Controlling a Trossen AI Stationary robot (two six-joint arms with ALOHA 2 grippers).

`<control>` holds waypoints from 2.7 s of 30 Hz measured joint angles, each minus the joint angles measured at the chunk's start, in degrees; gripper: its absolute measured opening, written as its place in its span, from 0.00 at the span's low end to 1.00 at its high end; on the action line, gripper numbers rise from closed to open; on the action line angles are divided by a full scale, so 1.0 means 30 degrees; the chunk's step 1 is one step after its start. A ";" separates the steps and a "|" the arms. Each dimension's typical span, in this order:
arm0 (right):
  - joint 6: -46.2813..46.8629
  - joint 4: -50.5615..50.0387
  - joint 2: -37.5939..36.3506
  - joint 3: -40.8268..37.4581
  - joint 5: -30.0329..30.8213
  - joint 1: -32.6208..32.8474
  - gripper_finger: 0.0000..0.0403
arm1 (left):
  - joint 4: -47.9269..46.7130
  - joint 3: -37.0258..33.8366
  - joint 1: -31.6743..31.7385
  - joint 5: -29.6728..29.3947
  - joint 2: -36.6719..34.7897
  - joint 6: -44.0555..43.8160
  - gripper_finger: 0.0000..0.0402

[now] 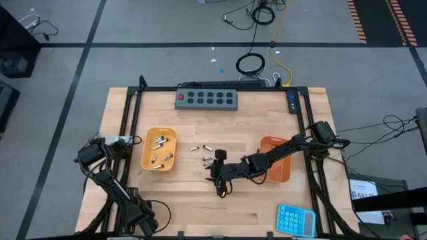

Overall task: Sort batteries
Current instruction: Put the silver battery into the yellow bin

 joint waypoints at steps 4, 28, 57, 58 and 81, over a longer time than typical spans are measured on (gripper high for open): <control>-0.0003 -0.0007 0.0000 0.0000 0.0000 0.0000 0.46 | -0.1170 0.0035 0.0366 -0.0415 -0.0003 0.1592 0.61; 0.0213 -0.0159 0.0000 -0.0007 0.0000 0.0051 0.46 | -0.1075 0.0028 0.1616 -0.2778 -0.2621 -0.1273 0.61; 0.0299 -0.0153 0.0000 -0.0007 0.0000 0.0051 0.46 | -0.1266 -0.0402 -0.0029 -0.3076 -0.1341 0.3806 0.61; 0.0299 -0.0153 0.0000 -0.0007 0.0000 0.0051 0.46 | -0.1260 -0.0395 -0.0063 -0.3302 -0.1360 0.4108 0.61; 0.0299 -0.0155 0.0000 -0.0007 0.0000 0.0051 0.46 | 0.0005 -0.0467 -0.0742 -0.4984 -0.1341 0.6361 0.61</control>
